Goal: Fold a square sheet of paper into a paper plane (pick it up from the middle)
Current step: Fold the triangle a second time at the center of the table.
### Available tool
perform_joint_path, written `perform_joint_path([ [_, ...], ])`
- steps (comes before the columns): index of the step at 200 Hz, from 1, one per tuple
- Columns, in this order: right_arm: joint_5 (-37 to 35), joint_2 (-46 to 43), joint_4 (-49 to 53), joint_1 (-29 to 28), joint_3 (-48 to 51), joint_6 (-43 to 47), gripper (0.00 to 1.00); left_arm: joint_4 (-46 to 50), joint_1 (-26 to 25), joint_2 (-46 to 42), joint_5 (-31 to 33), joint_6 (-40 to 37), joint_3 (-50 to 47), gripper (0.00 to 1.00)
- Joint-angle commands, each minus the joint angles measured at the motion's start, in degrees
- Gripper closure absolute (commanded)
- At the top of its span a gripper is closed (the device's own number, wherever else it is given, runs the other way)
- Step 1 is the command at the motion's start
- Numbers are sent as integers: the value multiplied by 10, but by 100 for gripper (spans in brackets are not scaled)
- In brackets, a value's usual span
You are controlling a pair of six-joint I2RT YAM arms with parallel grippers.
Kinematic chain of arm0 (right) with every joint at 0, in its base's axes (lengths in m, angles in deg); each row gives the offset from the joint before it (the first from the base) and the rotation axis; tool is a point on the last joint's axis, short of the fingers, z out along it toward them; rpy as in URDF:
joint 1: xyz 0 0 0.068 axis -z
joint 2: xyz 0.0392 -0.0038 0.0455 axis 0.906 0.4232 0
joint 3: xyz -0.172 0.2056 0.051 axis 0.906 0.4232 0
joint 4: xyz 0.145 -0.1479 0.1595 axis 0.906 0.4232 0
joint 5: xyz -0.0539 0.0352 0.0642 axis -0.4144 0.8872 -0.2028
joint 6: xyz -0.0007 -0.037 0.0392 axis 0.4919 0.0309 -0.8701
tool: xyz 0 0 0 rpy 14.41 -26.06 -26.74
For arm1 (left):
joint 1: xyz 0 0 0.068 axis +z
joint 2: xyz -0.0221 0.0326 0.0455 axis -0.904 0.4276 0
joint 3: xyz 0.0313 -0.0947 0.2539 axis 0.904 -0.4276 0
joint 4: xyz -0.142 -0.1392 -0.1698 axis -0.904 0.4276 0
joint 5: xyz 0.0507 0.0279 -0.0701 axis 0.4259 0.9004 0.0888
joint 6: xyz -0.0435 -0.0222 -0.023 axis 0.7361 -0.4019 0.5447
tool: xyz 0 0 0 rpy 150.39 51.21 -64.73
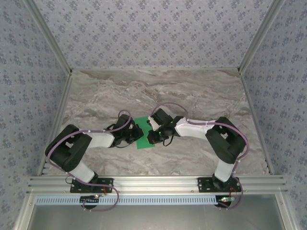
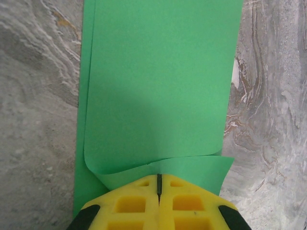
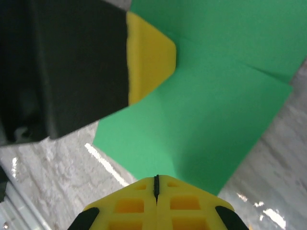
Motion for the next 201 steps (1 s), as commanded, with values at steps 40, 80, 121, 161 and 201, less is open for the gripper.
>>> perform_joint_path([
  [40,13,2,10,7,59,-3,100,118,8,33,45,-14,-21,100],
  [80,14,-46,40,14,119,16,100,112,8,34,41,-18,-19,100],
  [121,8,-78,23,19,85,8,100,114,8,29,36,-26,-12,100],
  [161,10,-35,-10,13,34,-2,100,117,8,18,31,-38,-4,100],
  [201,3,14,-15,16,20,-4,100,118,8,8,23,-54,9,100],
])
